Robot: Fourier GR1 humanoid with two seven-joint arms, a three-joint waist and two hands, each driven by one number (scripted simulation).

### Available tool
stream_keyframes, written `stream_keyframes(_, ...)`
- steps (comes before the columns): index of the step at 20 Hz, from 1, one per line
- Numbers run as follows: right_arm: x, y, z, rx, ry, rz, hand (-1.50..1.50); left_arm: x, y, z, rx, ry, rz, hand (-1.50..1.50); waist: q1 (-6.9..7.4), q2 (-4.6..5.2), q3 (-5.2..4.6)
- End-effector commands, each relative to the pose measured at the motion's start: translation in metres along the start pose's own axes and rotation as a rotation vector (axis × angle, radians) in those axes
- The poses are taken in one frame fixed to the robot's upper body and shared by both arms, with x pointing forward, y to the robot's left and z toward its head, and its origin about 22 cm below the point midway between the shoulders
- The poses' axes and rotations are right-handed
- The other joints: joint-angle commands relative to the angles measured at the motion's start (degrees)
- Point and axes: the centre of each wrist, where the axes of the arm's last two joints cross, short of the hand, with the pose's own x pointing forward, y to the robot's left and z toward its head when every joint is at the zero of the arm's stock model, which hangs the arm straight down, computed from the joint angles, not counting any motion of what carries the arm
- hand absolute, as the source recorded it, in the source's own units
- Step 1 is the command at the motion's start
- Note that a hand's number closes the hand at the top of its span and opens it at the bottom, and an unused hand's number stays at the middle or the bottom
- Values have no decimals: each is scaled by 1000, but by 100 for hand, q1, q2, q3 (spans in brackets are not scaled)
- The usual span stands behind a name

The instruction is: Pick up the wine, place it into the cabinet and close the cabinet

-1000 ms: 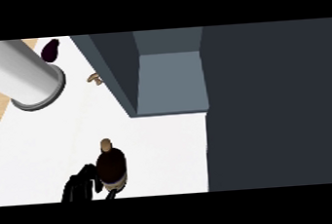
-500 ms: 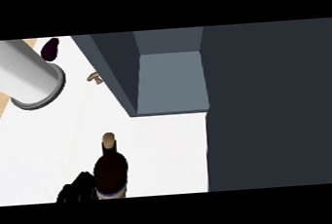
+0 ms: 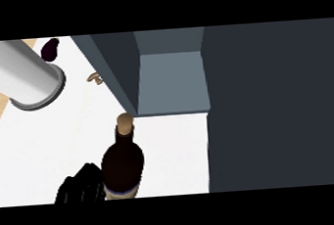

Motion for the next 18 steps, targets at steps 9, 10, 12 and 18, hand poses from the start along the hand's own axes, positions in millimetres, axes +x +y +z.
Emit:
stream_keyframes(9,1,-9,-5,-1,6,3,-150,31,-63,-72,9,-28,3,150,-24,7,-3)
stream_keyframes(10,-3,0,-4,13,4,-6,-150,27,-77,-89,-8,-48,4,150,-40,9,-3)
stream_keyframes(12,-12,9,9,-1,11,-4,-150,40,-70,-89,-18,-46,-11,150,-32,4,-3)
stream_keyframes(18,-12,-13,-1,1,0,7,-150,28,-104,-115,15,-82,-80,150,-34,7,-3)
